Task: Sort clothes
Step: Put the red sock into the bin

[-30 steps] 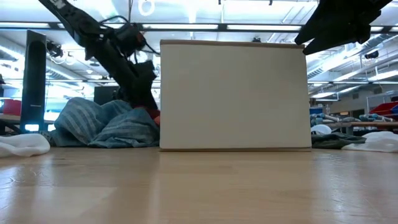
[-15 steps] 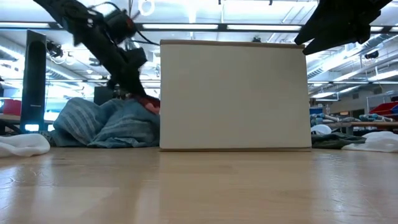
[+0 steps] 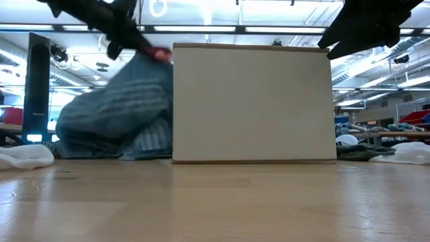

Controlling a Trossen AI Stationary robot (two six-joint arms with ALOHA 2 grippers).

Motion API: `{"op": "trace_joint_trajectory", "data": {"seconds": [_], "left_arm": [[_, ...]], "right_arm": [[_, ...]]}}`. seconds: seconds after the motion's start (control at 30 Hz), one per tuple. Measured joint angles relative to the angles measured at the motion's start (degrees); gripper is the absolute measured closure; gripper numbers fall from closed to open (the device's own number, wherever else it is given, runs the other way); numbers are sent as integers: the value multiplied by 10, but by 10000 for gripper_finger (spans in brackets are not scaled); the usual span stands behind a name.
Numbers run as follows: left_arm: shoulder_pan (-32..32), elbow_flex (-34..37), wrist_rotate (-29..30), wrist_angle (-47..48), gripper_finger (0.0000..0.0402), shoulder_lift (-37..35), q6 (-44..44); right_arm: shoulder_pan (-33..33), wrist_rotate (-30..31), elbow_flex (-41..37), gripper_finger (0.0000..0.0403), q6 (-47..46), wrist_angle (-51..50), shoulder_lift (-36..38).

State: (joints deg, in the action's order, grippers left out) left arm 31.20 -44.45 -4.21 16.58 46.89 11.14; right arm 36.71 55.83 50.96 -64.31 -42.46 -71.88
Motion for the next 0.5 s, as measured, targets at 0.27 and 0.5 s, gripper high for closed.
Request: {"op": "trace_joint_trajectory", "data": {"seconds": [0.27, 0.5], "left_arm": [[-32, -1, -25, -68, 388, 9, 12], [-32, -1, -25, -100, 368, 9, 30]], "right_arm": [[0, 0, 0, 163, 3, 0, 0], [0, 0, 0, 163, 10, 0, 0]]}}
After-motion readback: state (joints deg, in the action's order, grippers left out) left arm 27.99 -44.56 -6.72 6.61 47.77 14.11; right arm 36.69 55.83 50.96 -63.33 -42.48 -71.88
